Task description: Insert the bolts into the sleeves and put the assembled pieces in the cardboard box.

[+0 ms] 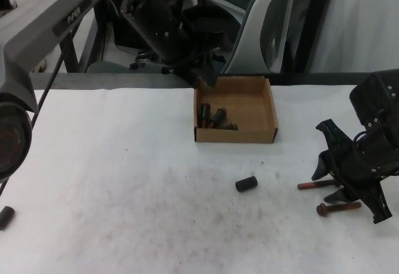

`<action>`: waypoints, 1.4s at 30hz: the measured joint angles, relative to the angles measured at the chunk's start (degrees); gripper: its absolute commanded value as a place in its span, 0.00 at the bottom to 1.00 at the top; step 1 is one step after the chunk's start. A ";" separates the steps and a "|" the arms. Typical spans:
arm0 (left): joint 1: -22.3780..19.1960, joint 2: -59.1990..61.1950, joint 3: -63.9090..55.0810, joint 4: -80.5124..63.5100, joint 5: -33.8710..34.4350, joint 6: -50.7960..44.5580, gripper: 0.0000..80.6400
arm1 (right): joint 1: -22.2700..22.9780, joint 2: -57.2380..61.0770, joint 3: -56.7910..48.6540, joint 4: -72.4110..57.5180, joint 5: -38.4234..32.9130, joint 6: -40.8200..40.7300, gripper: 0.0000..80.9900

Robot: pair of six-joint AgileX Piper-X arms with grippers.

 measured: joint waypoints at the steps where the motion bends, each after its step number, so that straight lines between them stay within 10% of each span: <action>1: 0.00 0.00 0.00 0.00 0.00 0.00 0.42 | 0.14 0.00 0.00 -0.06 0.18 0.05 0.48; 37: 0.00 0.00 0.00 -1.03 3.94 -1.48 0.42 | 0.79 1.29 -0.13 1.14 9.15 3.29 0.46; 42: -0.11 0.00 0.00 -1.03 4.35 -2.04 0.42 | 0.79 1.29 -0.13 1.45 10.58 3.03 0.24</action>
